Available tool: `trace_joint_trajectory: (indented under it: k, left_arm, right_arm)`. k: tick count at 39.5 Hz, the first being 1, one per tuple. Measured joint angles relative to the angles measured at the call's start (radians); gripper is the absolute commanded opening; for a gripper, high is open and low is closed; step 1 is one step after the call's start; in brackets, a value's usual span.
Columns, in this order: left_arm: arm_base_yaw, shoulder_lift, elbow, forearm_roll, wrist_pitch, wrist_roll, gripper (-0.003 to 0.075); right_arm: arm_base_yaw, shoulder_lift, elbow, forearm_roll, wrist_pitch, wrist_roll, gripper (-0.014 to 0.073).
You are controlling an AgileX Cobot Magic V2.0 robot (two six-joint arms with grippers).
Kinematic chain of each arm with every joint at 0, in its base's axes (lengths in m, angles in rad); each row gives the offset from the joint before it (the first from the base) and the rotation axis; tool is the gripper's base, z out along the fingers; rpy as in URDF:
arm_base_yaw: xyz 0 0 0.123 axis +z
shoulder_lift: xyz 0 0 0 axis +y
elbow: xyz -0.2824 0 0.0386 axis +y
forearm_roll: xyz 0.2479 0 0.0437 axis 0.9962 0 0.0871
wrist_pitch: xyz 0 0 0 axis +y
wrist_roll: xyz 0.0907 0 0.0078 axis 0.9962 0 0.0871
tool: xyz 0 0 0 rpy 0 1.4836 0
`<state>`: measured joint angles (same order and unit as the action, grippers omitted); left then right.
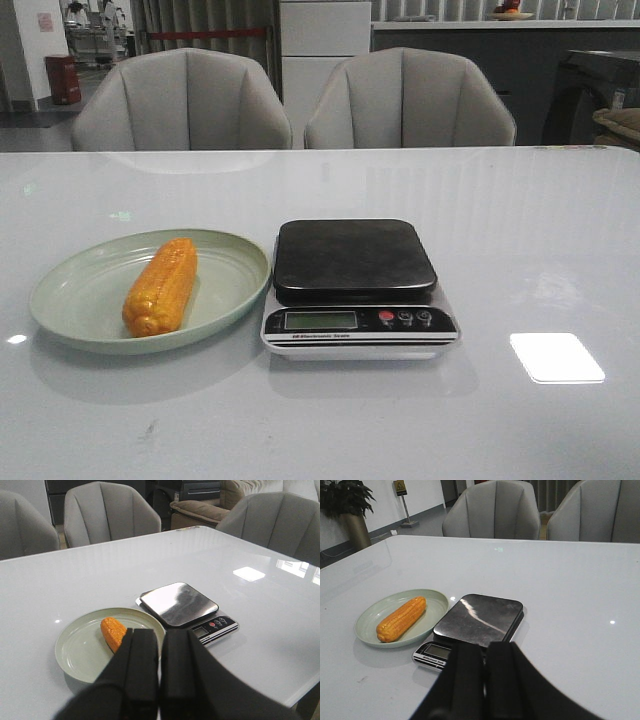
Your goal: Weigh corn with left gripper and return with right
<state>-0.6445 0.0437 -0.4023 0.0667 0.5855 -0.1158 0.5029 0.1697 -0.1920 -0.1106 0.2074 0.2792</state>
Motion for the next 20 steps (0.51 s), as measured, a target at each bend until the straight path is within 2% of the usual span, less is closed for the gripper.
trace_joint_trajectory:
  k: [5, 8, 20]
  left_arm:
    - [0.020, 0.000, 0.014, 0.000, 0.000, 0.000, 0.0113]
    - [0.072, 0.000, 0.029, 0.000, -0.002, 0.000, 0.0113]
    - [0.426, 0.000, 0.139, 0.000, -0.161, 0.000, 0.0113]
  right_arm:
    - [0.000, 0.000, 0.000, 0.000, 0.000, 0.000, 0.0159]
    - [0.000, 0.000, 0.000, 0.000, 0.000, 0.000, 0.0159]
    - [0.000, 0.000, 0.000, 0.000, 0.000, 0.000, 0.0159]
